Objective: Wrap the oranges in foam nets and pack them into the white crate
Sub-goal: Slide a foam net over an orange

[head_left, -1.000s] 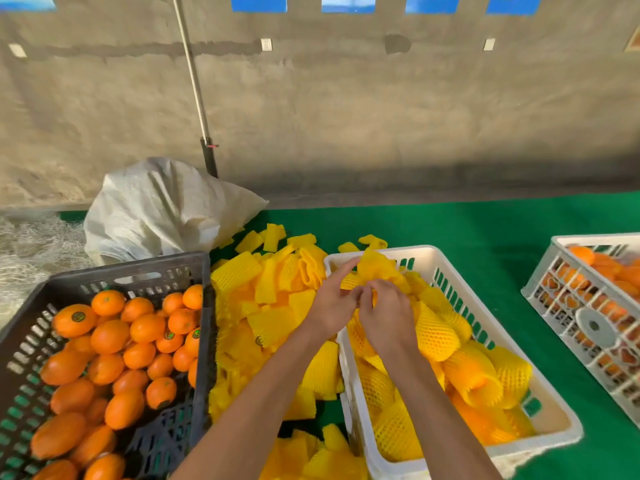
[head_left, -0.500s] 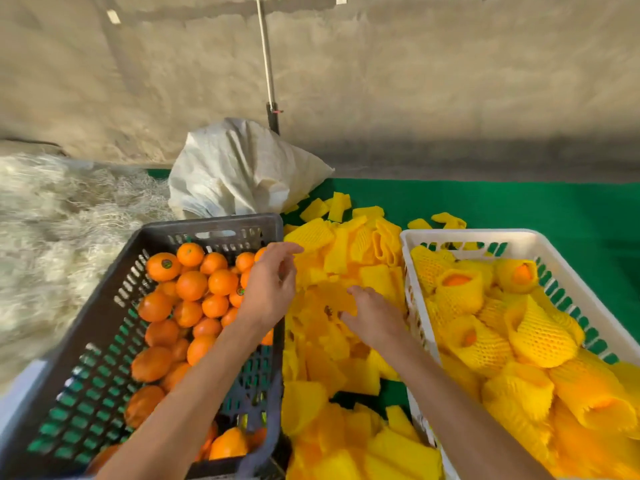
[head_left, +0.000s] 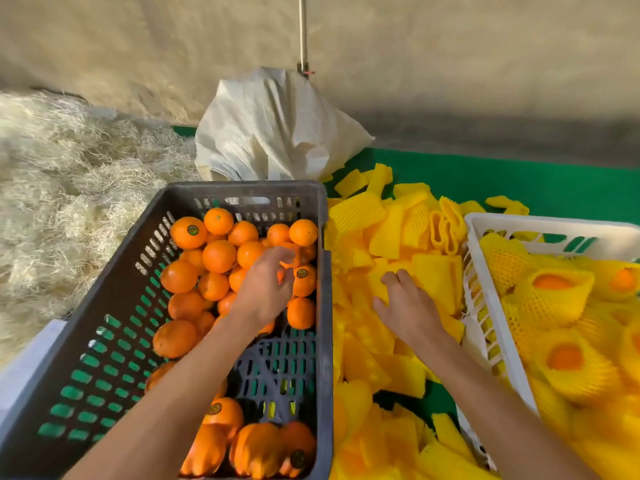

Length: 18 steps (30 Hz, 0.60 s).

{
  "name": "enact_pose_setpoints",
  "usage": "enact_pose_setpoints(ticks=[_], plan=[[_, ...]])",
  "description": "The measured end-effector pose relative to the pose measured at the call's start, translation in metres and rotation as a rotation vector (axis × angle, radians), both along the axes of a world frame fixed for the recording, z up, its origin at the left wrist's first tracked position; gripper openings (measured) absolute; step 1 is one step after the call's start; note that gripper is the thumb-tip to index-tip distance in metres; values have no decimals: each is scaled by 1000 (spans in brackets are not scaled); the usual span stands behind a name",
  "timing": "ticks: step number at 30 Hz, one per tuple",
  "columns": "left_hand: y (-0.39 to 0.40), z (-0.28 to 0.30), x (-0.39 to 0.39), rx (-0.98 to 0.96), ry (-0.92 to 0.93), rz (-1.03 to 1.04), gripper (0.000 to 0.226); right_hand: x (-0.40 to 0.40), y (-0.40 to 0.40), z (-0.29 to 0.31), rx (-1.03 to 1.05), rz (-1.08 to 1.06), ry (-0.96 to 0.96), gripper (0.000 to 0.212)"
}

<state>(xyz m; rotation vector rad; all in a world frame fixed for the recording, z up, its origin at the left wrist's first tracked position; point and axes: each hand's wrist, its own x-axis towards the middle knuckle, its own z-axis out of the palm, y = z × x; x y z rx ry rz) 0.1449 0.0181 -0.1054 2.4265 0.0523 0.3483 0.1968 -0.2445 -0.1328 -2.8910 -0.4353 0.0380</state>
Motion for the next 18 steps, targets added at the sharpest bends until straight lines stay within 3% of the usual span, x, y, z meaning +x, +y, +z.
enact_pose_setpoints(ticks=[3,5,9,14,18], plan=[[13,-32,-9,92,418,-36,47,-1,-4,-4,-24,-8,-50,41],[10,-49,-17,148,565,-113,66,-2,-1,-3,-74,-4,-88,34],[-3,-67,-10,319,627,-143,84,2,7,2,-33,-7,-37,24],[-19,-67,-7,535,643,-146,83,9,-2,22,530,5,108,26],[-18,-70,-9,625,590,-72,85,10,-12,35,766,80,212,22]])
